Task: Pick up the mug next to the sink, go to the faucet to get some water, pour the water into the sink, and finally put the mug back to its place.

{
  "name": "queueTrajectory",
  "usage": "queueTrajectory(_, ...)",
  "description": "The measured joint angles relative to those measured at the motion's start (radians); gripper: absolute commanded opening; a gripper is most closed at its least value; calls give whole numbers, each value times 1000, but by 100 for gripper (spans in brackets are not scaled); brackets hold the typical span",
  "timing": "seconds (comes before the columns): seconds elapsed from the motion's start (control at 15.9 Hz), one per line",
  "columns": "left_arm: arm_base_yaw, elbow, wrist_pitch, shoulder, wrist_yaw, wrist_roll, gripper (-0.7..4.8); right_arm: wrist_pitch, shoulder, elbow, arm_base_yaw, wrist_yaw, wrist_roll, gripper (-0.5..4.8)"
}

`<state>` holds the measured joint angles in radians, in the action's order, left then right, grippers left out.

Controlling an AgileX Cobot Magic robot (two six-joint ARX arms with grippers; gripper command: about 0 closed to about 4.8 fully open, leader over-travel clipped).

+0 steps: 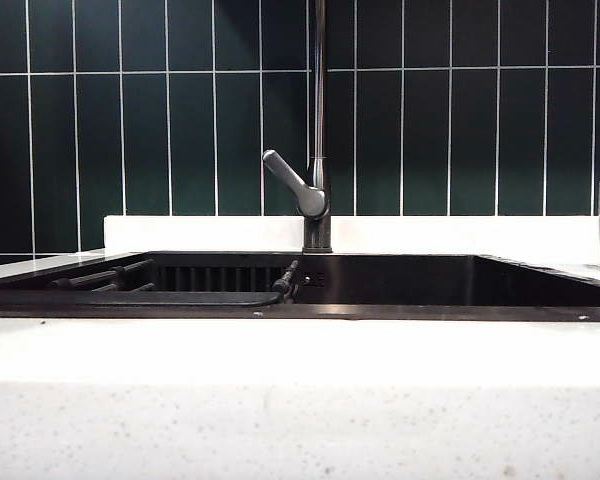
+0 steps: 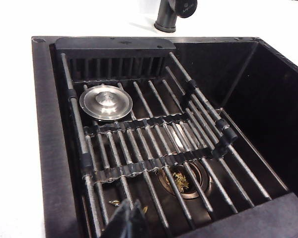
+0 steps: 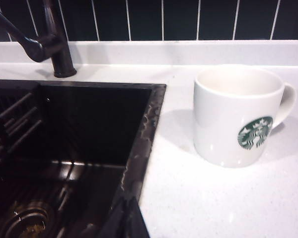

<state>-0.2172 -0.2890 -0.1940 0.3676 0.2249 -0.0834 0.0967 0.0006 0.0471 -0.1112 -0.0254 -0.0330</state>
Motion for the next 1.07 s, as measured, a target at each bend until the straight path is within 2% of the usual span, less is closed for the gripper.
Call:
queueTrajectory(0.19, 0, 0, 6, 0, -34, 0, -4, 1, 0, 0, 1, 0, 0, -1)
queueTrajectory(0.38, 0, 2, 66, -16, -49, 59, -4, -2, 0, 0, 0, 3, 13, -1)
queueTrajectory(0.57, 0, 6, 90, -118, -63, 90, -4, -1, 0, 0, 0, 3, 81, -1)
queueTrajectory(0.82, 0, 92, 85, -270, -139, 90, -4, -2, 0, 0, 0, 3, 119, -1)
queueTrajectory(1.07, 0, 214, 84, -364, -153, 86, -4, 6, 0, 0, 0, 3, 189, -1)
